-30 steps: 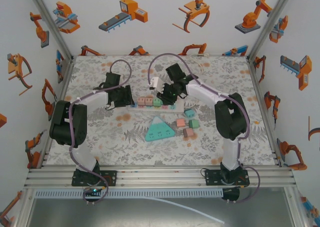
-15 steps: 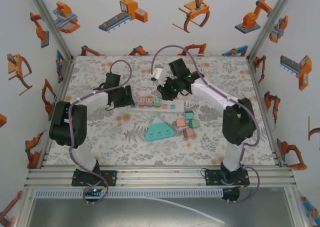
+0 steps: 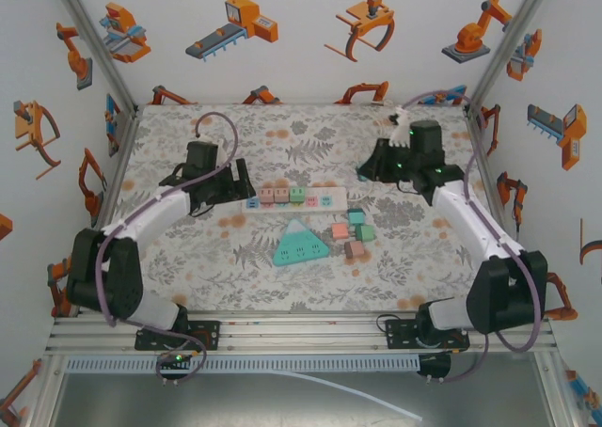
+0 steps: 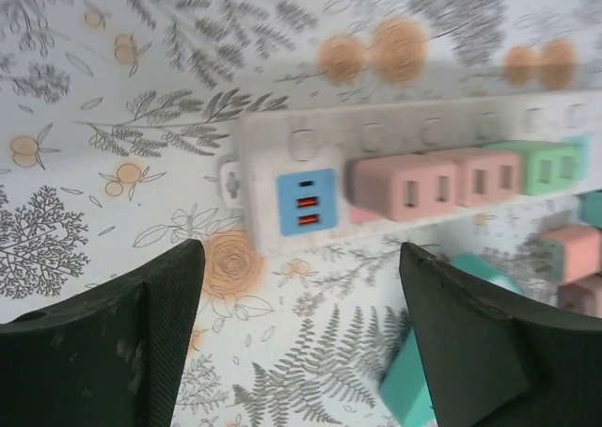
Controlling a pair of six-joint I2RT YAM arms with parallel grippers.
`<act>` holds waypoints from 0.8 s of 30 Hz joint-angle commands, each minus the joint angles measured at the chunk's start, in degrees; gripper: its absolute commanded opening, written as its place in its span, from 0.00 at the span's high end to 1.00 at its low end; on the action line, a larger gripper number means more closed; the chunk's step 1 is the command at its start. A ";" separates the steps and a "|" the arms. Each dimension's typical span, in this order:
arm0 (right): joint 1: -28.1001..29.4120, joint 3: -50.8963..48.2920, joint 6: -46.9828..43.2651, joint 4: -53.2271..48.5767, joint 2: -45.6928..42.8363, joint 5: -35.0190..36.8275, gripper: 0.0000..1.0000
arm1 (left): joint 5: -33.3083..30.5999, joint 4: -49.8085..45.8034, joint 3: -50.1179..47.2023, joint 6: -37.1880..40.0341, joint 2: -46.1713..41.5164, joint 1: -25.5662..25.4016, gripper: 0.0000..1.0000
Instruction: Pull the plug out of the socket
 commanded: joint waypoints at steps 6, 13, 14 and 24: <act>-10.35 -14.96 11.79 7.87 -3.11 -7.84 0.81 | 12.31 11.07 -5.46 5.32 -12.65 -6.16 0.15; -10.42 -22.06 14.52 19.79 3.73 -12.19 0.80 | 23.91 16.98 -6.43 10.60 -14.49 -13.42 0.08; -10.33 -21.84 14.66 20.02 5.23 -12.42 0.80 | 24.40 16.71 -6.07 11.01 -14.16 -13.72 0.07; -8.76 -22.86 14.45 23.02 11.50 -11.74 0.62 | 19.17 14.90 -6.02 11.74 -13.00 -13.85 0.05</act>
